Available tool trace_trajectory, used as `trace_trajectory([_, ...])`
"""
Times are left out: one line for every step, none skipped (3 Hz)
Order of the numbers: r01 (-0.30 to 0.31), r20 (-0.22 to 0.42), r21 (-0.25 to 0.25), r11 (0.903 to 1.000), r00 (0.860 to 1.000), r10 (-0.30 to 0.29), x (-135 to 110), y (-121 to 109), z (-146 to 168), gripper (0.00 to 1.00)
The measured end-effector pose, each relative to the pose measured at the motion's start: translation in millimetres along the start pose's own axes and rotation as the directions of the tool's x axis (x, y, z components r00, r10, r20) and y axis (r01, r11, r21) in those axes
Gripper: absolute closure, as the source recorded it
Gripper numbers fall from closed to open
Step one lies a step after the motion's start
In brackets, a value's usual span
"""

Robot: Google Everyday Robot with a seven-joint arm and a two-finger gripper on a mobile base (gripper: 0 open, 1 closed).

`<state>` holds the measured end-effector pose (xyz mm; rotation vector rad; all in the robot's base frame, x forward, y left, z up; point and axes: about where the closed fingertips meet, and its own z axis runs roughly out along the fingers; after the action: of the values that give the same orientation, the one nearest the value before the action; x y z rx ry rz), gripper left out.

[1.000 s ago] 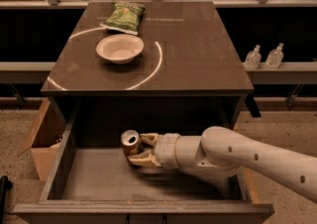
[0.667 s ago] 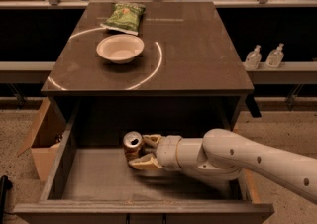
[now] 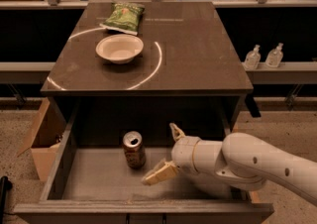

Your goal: Place orange can into top drawer

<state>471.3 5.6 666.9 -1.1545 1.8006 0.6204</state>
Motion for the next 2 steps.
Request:
trace_trajectory([-0.023,-0.026,0.121,0.9924,0.999,0.027,-5.1,-20.8,-45.7,0.18])
trace_trajectory([-0.014,-0.051,0.171,0.9852,0.998,0.023,-18.1,-41.3,-89.8,0.41])
